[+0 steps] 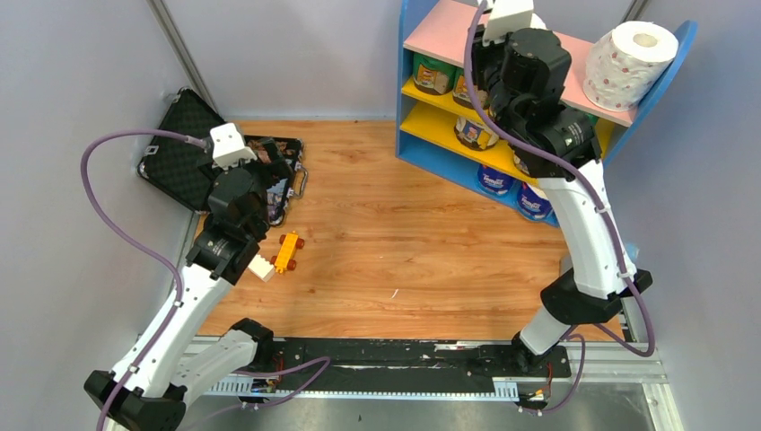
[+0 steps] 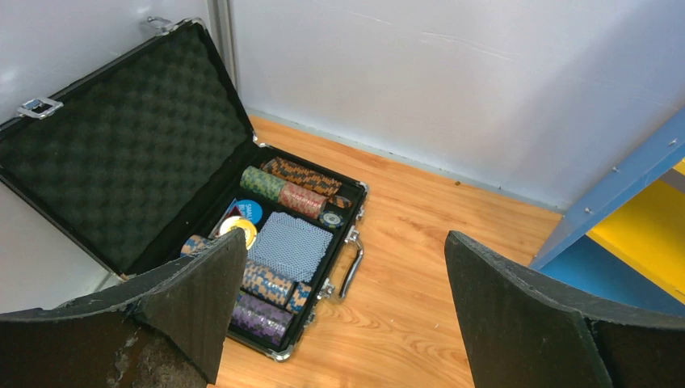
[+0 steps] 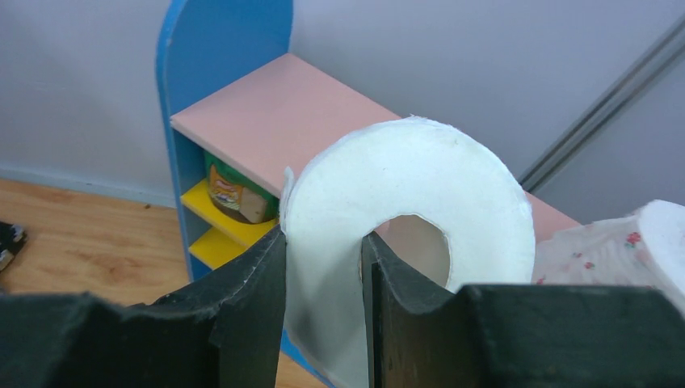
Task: Place and organize the paper towels onto the shelf
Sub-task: Place the paper towel on the shelf.
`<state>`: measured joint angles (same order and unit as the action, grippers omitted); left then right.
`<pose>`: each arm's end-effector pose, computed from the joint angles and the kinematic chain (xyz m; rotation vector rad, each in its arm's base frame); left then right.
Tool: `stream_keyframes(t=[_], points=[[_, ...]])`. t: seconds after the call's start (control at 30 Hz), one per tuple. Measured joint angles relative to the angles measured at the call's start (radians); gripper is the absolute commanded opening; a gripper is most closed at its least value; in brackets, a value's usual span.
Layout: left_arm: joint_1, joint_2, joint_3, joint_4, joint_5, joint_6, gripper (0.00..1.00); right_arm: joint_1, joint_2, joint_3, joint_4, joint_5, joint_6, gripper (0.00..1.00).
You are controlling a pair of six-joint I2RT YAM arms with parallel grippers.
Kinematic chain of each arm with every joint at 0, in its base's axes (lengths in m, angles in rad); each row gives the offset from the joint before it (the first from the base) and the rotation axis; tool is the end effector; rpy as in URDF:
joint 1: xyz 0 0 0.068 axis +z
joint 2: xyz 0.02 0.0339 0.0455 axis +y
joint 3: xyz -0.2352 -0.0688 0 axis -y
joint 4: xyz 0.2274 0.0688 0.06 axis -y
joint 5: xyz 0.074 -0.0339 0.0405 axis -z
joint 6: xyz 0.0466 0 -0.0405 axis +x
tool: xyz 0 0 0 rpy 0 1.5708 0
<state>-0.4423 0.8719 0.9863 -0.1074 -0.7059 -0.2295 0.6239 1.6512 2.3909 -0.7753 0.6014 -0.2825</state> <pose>0.1912 -0.0571 0.3799 -0.3855 1.5173 0.0233 0.2417 0.1415 0.5415 -0.2595 1.5833 -0.2178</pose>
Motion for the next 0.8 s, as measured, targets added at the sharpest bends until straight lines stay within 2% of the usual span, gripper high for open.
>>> stream_keyframes(t=[0.37,0.8], points=[[0.0,0.016,0.0,0.0,0.003,0.0,1.0,-0.235,-0.001,-0.022,0.008,-0.035,0.002,0.28],[0.0,0.021,0.0,0.0,0.011,-0.005,1.0,-0.334,0.011,-0.052,0.018,-0.092,0.042,0.35]])
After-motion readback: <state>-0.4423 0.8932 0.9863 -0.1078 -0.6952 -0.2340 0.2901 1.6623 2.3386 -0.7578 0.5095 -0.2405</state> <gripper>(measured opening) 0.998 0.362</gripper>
